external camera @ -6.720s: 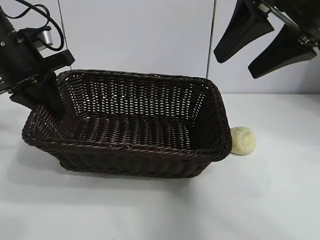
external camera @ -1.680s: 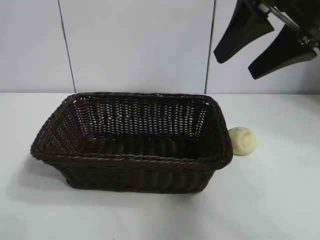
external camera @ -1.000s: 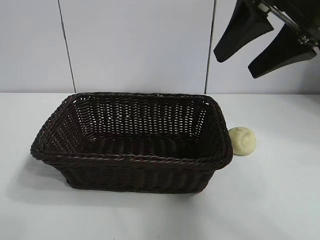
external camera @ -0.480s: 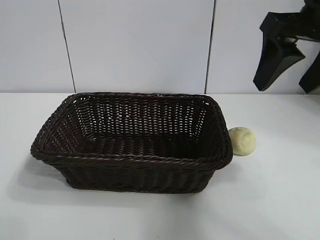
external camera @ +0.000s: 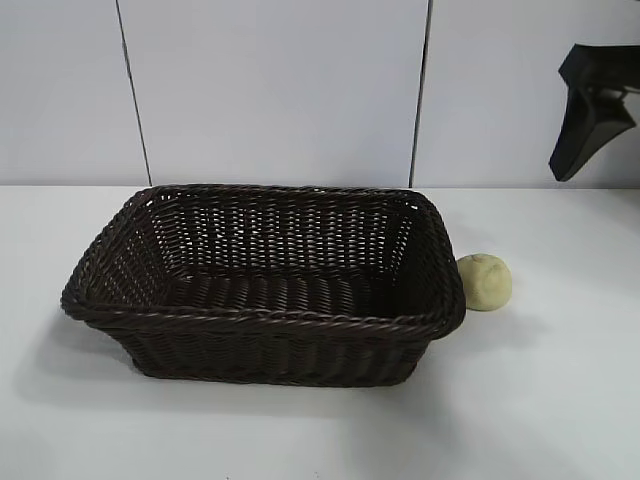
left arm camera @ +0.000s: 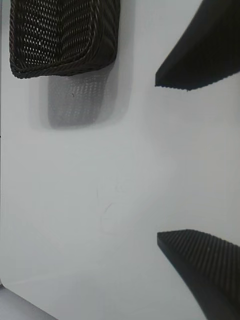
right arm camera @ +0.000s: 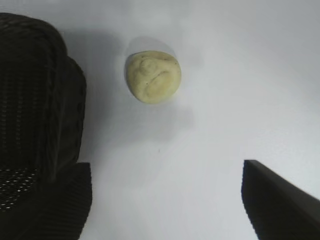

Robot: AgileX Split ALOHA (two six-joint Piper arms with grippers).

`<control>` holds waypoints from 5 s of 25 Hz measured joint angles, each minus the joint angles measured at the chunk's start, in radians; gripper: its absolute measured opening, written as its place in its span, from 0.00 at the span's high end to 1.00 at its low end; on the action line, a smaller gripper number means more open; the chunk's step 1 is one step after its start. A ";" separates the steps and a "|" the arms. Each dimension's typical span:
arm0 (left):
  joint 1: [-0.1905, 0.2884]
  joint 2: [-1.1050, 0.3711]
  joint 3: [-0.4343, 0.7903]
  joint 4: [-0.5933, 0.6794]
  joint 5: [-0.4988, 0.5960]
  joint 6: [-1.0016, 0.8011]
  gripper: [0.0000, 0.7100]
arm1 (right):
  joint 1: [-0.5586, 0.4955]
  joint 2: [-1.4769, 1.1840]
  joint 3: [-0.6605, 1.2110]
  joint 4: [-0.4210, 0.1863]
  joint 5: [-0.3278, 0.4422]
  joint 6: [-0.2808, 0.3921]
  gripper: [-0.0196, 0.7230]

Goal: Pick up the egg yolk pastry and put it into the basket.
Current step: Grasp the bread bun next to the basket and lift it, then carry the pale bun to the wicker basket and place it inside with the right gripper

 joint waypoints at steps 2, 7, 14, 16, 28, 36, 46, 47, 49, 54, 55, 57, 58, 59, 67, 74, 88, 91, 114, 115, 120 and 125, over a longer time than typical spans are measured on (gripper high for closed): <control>0.000 0.000 0.000 0.000 0.000 0.000 0.21 | -0.001 0.040 0.000 0.021 -0.020 -0.008 0.18; 0.000 0.000 0.000 0.000 0.000 0.000 0.21 | -0.001 0.132 -0.003 0.087 -0.086 -0.037 0.18; 0.000 0.000 0.000 0.000 0.000 0.000 0.21 | -0.001 0.241 -0.005 0.136 -0.207 -0.040 0.18; 0.000 0.000 0.000 0.000 0.000 0.000 0.21 | -0.001 0.268 -0.006 0.150 -0.235 -0.040 0.18; 0.000 0.000 0.000 0.000 0.000 0.000 0.21 | -0.001 0.380 -0.006 0.311 -0.348 -0.109 0.18; 0.000 0.000 0.000 0.000 0.000 0.000 0.21 | -0.001 0.429 -0.006 0.328 -0.393 -0.112 0.21; 0.000 0.000 0.000 0.000 0.000 0.000 0.21 | -0.001 0.440 -0.008 0.343 -0.449 -0.102 0.72; 0.000 0.000 0.000 0.000 0.000 0.000 0.21 | -0.001 0.441 -0.008 0.343 -0.450 -0.100 0.78; 0.000 0.000 0.000 0.000 0.000 0.000 0.21 | -0.001 0.441 -0.008 0.343 -0.450 -0.100 0.88; 0.000 0.000 0.000 0.000 0.000 0.000 0.21 | -0.001 0.437 -0.008 0.343 -0.443 -0.100 0.93; 0.000 0.000 0.000 0.000 0.000 0.000 0.21 | -0.001 0.429 -0.008 0.343 -0.435 -0.100 0.93; 0.000 0.000 0.000 0.000 0.000 0.000 0.21 | -0.001 0.405 -0.008 0.342 -0.419 -0.099 0.93; 0.000 0.000 0.000 0.000 0.000 0.000 0.21 | -0.001 0.385 -0.008 0.342 -0.413 -0.099 0.93; 0.000 0.000 0.000 0.000 0.000 0.000 0.21 | -0.001 0.362 -0.008 0.339 -0.403 -0.099 0.93; 0.000 0.000 0.000 0.000 0.000 0.000 0.21 | -0.001 0.154 -0.008 0.315 -0.292 -0.107 0.93; 0.000 0.000 0.000 0.000 0.000 0.000 0.21 | 0.041 0.086 -0.008 0.306 -0.247 -0.131 0.93; 0.000 0.000 0.000 0.000 0.000 0.000 0.21 | 0.422 0.074 -0.008 0.319 -0.382 -0.142 0.94; 0.000 0.000 0.000 0.000 0.000 0.000 0.21 | 0.477 0.096 -0.008 0.342 -0.455 -0.141 0.94; 0.000 0.000 0.000 0.000 0.000 0.000 0.21 | 0.550 0.327 -0.008 0.394 -0.647 -0.137 0.45; 0.000 0.000 0.000 0.000 0.000 0.000 0.21 | 0.550 0.302 -0.008 0.394 -0.640 -0.137 0.42; 0.000 0.000 0.000 0.000 0.000 0.000 0.21 | 0.534 0.178 -0.036 0.394 -0.521 -0.130 0.37; 0.000 0.000 0.000 0.000 0.000 0.000 0.21 | 0.481 0.144 -0.179 0.369 -0.224 -0.105 0.37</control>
